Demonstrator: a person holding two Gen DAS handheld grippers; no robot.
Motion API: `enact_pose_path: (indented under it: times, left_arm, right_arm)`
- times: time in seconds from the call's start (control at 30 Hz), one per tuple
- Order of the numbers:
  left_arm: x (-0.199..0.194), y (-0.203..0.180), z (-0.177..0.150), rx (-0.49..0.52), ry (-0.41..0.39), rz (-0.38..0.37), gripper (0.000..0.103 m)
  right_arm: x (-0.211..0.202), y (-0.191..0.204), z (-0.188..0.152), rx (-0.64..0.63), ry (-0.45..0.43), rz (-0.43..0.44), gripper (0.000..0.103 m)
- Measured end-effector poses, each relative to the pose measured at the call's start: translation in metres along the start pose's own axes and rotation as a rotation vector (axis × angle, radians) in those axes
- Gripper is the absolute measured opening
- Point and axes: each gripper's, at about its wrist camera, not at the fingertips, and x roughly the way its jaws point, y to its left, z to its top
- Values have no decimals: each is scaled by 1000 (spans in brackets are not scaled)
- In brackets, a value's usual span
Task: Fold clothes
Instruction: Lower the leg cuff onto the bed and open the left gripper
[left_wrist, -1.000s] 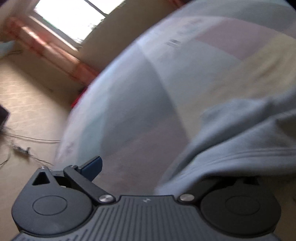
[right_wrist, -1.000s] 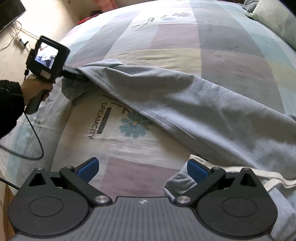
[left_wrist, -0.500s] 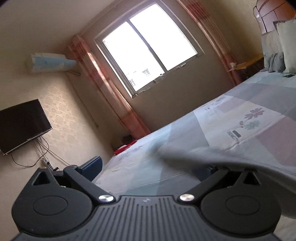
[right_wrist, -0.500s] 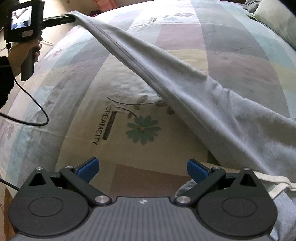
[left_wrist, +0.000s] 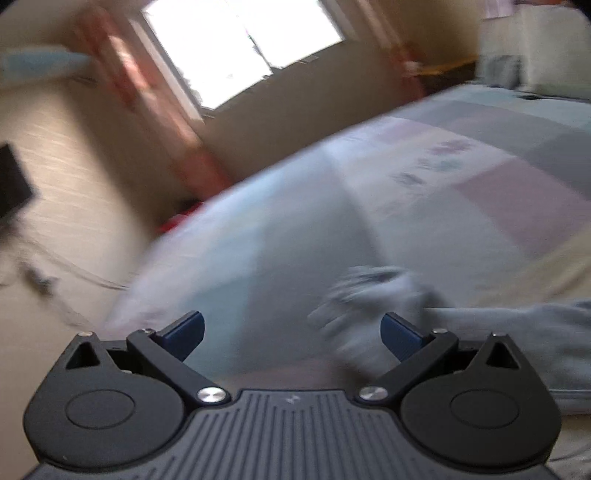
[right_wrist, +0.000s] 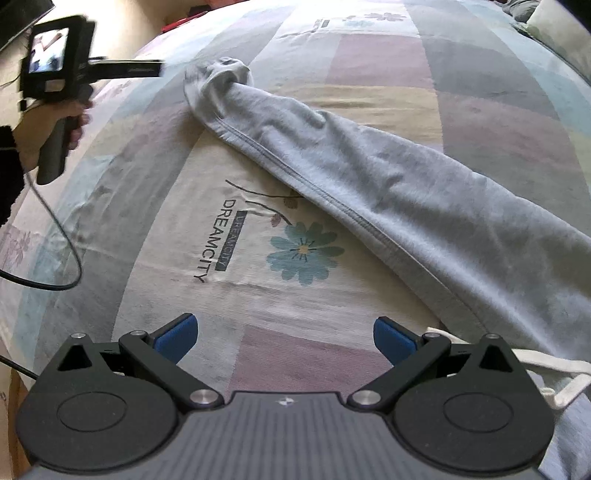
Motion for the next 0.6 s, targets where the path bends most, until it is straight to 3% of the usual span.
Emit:
enact_pose_path:
  times: [0.13,0.23,0.4,0.6]
  left_arm:
    - [12,-33,10,30,-31,-126,102]
    - [35,-56,10,34,15,-224,102]
    - [76,-78,-11,40,147,-299,100]
    - [81,-44,-44,-148,292,-369,103]
  right_arm:
    - [8,2,2,-7,12,6,103]
    - [13,3,2,-3,22,5,103]
    - [17,-4,-1,17,33,-2,103]
    - [17,-17,-8,62,40,-6,103]
